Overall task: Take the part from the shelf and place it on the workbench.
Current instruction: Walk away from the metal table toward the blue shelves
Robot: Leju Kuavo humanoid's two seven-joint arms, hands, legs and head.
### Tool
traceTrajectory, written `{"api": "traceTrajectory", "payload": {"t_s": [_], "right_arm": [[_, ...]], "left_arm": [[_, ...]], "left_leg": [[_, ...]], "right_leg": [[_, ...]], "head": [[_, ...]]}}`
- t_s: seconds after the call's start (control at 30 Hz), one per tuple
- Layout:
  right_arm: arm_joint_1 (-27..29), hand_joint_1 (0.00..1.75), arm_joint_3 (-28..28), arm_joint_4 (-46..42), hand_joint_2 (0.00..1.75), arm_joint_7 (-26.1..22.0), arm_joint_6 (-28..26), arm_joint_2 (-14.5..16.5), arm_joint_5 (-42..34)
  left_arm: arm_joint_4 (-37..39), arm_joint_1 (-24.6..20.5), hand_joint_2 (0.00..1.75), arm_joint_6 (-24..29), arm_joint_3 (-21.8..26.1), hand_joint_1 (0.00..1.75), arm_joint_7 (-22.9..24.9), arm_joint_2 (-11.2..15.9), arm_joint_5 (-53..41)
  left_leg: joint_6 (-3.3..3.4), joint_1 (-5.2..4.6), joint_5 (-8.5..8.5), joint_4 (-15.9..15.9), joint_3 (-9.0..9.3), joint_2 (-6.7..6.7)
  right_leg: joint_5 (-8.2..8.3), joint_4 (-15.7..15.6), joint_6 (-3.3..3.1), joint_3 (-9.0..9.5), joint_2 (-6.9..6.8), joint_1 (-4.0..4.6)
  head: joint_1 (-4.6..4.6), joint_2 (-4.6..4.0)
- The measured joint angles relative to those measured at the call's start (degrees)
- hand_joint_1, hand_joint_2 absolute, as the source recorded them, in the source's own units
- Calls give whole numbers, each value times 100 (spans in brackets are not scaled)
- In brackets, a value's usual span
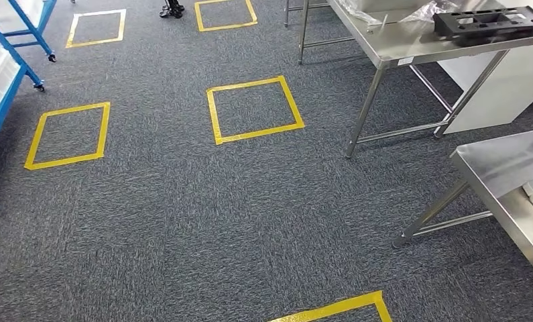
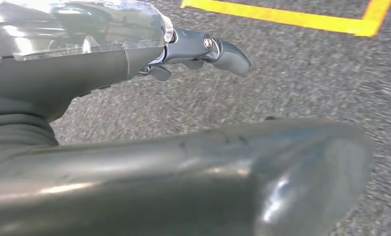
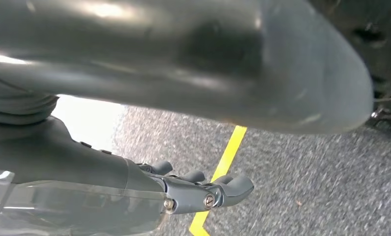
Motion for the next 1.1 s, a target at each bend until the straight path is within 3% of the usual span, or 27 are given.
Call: {"api": "traceTrajectory", "payload": {"t_s": [0.07,0.1,0.17,0.2,0.23,0.27,0.3,0.37,0.4,0.47,0.5,0.57,0.63,0.67,0.7,0.73,0.8,0.87,0.93,0.97,1.0,1.03,1.1], "right_arm": [[-3,0,12,1,0,1,4,12,10],[-1,0,19,1,0,9,13,14,20],[3,0,40,2,0,47,39,14,46],[0,0,49,2,0,78,51,13,61],[-8,0,54,2,0,109,60,13,72],[-18,0,56,2,0,135,68,13,81],[-30,0,57,2,0,160,79,14,86],[-48,0,59,2,0,189,99,15,91],[-61,0,59,2,0,199,108,15,92],[-97,0,62,2,0,207,118,22,96],[-117,0,63,2,0,208,121,26,101],[-121,0,65,2,0,208,136,30,110],[-99,0,66,2,0,208,151,30,117],[-90,0,67,3,0,205,155,30,122],[-87,0,67,3,0,202,155,30,127],[-88,0,69,3,0,198,154,30,136],[-88,0,75,3,0,194,153,30,156],[-69,0,83,3,0,189,151,25,178],[-66,0,94,3,0,177,149,20,193],[-77,0,100,2,0,170,148,21,202],[-86,0,108,2,0,164,150,24,209],[-92,0,118,2,0,160,153,27,219],[-86,0,139,3,0,154,164,34,233]], "left_arm": [[0,1,0,15,3,0,4,-8,1],[0,-7,0,24,3,0,9,-14,2],[0,-22,0,49,3,0,25,-24,0],[0,-19,0,66,3,0,36,-26,-4],[0,-14,0,87,3,0,51,-27,-10],[0,-9,0,109,3,0,66,-28,-21],[0,-9,0,134,3,0,80,-28,-32],[0,-31,0,181,3,0,100,-31,-50],[0,-40,0,205,3,0,108,-32,-54],[0,-35,0,252,3,0,116,-34,-61],[0,-23,0,272,3,0,122,-39,-63],[0,-25,0,308,3,0,132,-51,-64],[0,-46,0,330,3,0,137,-60,-65],[0,-52,0,334,3,0,138,-61,-64],[0,-51,0,337,3,0,138,-62,-64],[0,-47,0,338,3,0,138,-63,-64],[0,-43,0,338,3,0,136,-73,-62],[0,-52,0,327,2,0,131,-93,-59],[0,-52,0,315,1,0,122,-104,-55],[0,-40,0,314,1,0,117,-104,-52],[0,-24,0,314,1,0,116,-104,-50],[0,-10,0,317,1,0,115,-104,-46],[0,-15,0,324,1,0,114,-110,-38]], "left_leg": [[-35,-2,-207,327,-153,265],[-47,3,-396,669,-309,432],[-75,22,-729,1421,-655,545],[-86,29,-774,1626,-743,564],[-92,34,-700,1587,-709,585],[-91,36,-539,1323,-561,624],[-82,35,-346,904,-329,729],[-31,-7,-137,199,47,974],[2,-26,-118,40,120,1040],[78,-41,-119,-3,101,944],[113,-37,-103,-22,102,880],[189,-17,-57,-66,117,757],[237,-13,-25,-77,105,629],[248,-21,-17,-75,94,553],[251,-28,-14,-72,91,470],[249,-34,-12,-68,92,383],[239,-34,-15,-52,105,211],[199,-39,-19,-18,83,55],[125,-25,-5,-6,31,-76],[82,-11,9,-14,6,-144],[49,-2,10,-11,-7,-137],[23,-6,-28,37,-33,-32],[-11,-14,-305,470,-230,328]], "right_leg": [[24,-49,-86,22,-151,-6],[23,-54,-115,27,-235,12],[13,-51,-140,23,-404,42],[7,-50,-142,23,-487,50],[0,-48,-139,27,-566,54],[-9,-46,-130,37,-641,56],[-21,-43,-116,53,-711,58],[-56,-29,-64,77,-833,89],[-70,-24,-35,89,-888,105],[-86,-28,23,116,-999,117],[-111,-8,57,129,-984,104],[-319,258,113,36,-717,75],[-699,947,134,-285,-387,55],[-843,1322,136,-474,-325,51],[-881,1565,135,-607,-298,50],[-802,1604,128,-650,-285,50],[-365,1039,97,-432,-183,44],[-42,333,61,-154,103,33],[8,84,36,-75,240,43],[19,60,18,-71,179,50],[38,32,-15,-59,109,46],[54,-2,-56,-43,36,40],[76,-57,-126,-20,-140,33]], "head": [[-1,0],[-1,0],[-1,0],[-1,0],[-1,0],[-1,0],[-1,0],[-1,0],[-1,0],[0,0],[1,0],[1,0],[2,0],[2,0],[2,0],[2,0],[2,0],[2,0],[2,0],[2,0],[2,0],[1,0],[-1,0]]}}
